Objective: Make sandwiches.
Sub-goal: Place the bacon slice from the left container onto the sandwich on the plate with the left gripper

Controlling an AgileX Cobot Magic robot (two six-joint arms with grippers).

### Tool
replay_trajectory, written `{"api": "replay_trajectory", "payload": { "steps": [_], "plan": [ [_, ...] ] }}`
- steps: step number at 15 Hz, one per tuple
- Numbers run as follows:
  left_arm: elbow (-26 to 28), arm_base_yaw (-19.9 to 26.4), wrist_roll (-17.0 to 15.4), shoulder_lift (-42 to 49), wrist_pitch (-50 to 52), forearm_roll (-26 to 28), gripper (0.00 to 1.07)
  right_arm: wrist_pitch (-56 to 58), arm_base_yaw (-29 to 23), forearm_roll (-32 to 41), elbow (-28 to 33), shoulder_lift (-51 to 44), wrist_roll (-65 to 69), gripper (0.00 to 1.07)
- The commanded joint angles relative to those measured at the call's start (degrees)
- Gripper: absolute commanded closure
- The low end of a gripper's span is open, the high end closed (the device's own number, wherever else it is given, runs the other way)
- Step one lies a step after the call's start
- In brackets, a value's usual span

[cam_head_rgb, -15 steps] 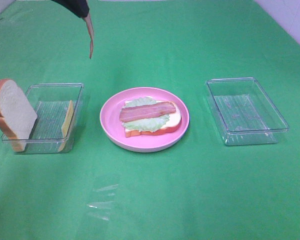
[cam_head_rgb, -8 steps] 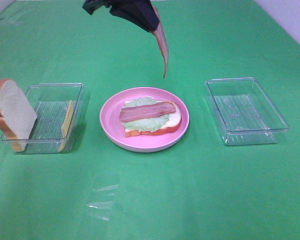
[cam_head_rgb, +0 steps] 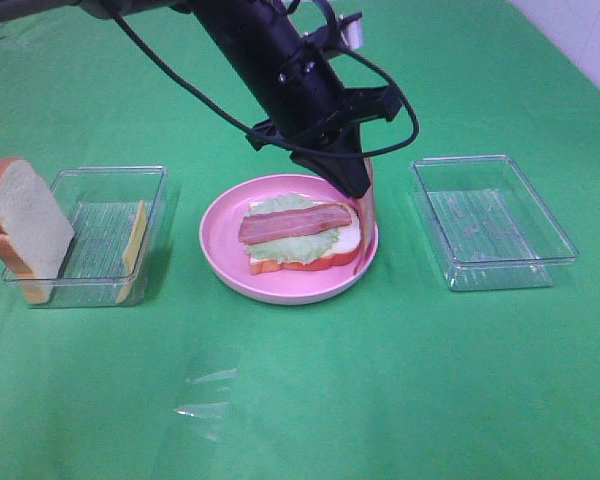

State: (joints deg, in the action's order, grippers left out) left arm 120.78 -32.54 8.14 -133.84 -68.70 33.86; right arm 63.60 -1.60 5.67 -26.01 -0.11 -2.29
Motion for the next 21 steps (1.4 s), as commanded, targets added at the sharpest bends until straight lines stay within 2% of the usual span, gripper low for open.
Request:
{"api": "replay_trajectory", "payload": {
  "steps": [1,3,6,9,10,12,18,19,20,21],
  "plan": [
    [0.0,0.2,0.3,-1.5,0.5,-4.4,1.07,-0.2,0.3,0.2,0.1,-1.8,-0.8,0.16],
    [0.1,0.2,-0.6,-1.5,1.4,-9.6,1.07,-0.2,0.3,0.2,0.1,-1.8,-0.8,0.16],
    [0.1,0.2,-7.3,-1.5,3.9,-17.4,1.07,-0.2,0.3,0.2,0.1,-1.8,-0.8,0.16],
    [0.1,0.2,-9.2,-1.5,3.3,-23.0,1.07,-0.2,0.3,0.2,0.1,-1.8,-0.8,0.16],
    [0.1,0.2,-11.2,-1.5,3.3,-26.4,1.07,-0.2,0.3,0.2,0.1,-1.8,-0.8,0.16],
    [0.1,0.2,-17.1,-1.5,3.2,-29.7,1.07,-0.2,0.3,0.2,0.1,-1.8,-0.8,0.16],
    [0.1,0.2,-17.9,-1.5,2.8,-30.1,1.06,-0.2,0.3,0.2,0.1,-1.8,-0.8,0.16],
    [0.1,0.2,-17.8,-1.5,1.9,-30.3,0.87,-0.2,0.3,0.2,0.1,-1.8,-0.8,0.16],
    [0.1,0.2,-17.7,-1.5,1.0,-30.7,0.62,-0.2,0.3,0.2,0.1,-1.8,-0.8,0.16],
    [0.1,0.2,-17.9,-1.5,0.2,-31.2,0.28,-0.2,0.3,0.2,0.1,-1.8,-0.8,0.16]
  ]
}}
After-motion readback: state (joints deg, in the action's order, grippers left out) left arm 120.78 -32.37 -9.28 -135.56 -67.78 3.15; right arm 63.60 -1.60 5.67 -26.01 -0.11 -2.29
